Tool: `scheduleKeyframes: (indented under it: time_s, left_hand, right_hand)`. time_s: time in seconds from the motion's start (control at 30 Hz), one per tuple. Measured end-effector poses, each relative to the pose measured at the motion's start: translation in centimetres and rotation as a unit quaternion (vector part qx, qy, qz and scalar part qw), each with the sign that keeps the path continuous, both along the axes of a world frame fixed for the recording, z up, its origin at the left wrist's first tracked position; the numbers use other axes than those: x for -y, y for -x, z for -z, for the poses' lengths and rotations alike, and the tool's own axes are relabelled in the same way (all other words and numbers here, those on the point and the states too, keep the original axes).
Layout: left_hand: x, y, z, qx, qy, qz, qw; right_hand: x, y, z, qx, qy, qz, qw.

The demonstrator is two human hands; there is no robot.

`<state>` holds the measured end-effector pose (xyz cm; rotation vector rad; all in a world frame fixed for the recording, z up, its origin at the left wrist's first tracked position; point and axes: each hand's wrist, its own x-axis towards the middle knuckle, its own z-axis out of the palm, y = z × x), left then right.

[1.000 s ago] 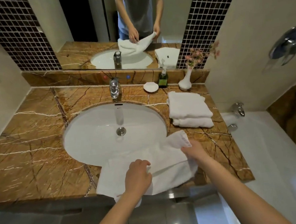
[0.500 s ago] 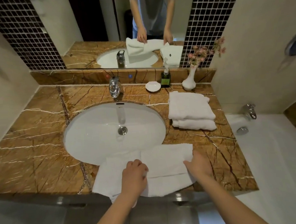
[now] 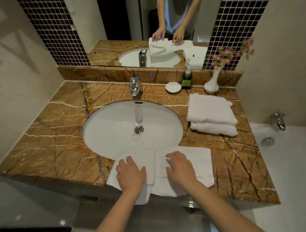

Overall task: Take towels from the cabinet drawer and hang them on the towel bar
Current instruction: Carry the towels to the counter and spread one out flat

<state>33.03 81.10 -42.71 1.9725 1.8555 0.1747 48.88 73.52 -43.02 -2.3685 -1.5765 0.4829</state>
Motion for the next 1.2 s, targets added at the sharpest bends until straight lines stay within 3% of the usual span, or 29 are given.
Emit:
scheduleKeyframes:
  time_s: [0.07, 0.23, 0.33, 0.5, 0.7, 1.2]
  left_hand:
    - [-0.2, 0.5, 0.2, 0.017, 0.043, -0.033, 0.998]
    - [-1.7, 1.0, -0.1, 0.201, 0.113, -0.083, 0.969]
    - [-2.6, 1.5, -0.5, 0.246, 0.141, -0.034, 0.958]
    - [-4.9, 3.7, -2.7, 0.310, 0.091, 0.074, 0.943]
    - [-11.5, 10.7, -5.6, 0.318, 0.022, 0.134, 0.938]
    - [-22.1, 24.1, -2.5, 0.267, 0.006, 0.070, 0.961]
  right_hand:
    - [-0.5, 2.2, 0.7, 0.001, 0.048, -0.039, 0.998]
    - [-0.1, 5.4, 2.6, 0.019, 0.112, -0.007, 0.994]
    - [-0.1, 5.8, 2.6, 0.014, 0.129, 0.011, 0.991]
    - [-0.1, 6.0, 2.0, 0.040, 0.159, 0.006, 0.986]
    - [-1.2, 8.0, 1.0, 0.042, 0.177, 0.051, 0.982]
    - [-1.8, 10.0, 1.2, 0.101, 0.163, 0.097, 0.977]
